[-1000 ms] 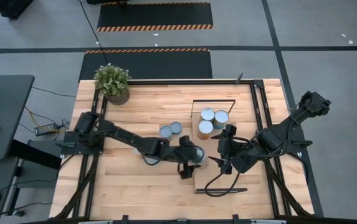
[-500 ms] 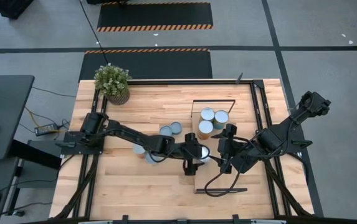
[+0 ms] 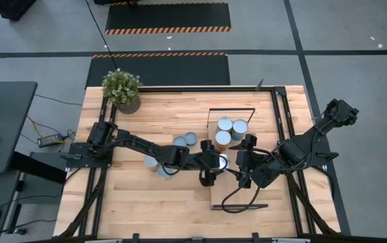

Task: Pick and place cans onto a shelf
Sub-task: Put the canned peaches on the shelf

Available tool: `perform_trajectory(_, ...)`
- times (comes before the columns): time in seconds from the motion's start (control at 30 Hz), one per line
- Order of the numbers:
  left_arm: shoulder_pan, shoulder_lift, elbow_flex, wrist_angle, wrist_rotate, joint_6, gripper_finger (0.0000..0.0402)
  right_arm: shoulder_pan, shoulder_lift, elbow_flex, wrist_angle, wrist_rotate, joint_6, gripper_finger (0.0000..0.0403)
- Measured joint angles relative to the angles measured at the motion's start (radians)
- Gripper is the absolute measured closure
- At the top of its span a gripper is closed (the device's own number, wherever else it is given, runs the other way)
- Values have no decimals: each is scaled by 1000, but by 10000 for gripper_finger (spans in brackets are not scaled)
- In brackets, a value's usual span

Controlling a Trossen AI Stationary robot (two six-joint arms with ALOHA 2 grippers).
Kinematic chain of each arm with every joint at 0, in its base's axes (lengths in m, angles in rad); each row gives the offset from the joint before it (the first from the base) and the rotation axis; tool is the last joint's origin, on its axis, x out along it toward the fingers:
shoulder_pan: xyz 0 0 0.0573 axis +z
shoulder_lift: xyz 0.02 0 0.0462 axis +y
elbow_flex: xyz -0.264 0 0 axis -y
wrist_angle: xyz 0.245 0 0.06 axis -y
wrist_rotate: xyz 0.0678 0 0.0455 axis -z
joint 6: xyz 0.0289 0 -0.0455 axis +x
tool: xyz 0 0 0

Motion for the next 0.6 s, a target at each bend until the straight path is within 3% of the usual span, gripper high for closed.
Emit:
perform_trajectory(0.33,-2,-16,-1,54,4,80,47,0,0,0,-1,27,-8,35)
perform_trajectory(0.6,-26,-105,-1,29,4,120,47,0,0,0,-1,28,12,35)
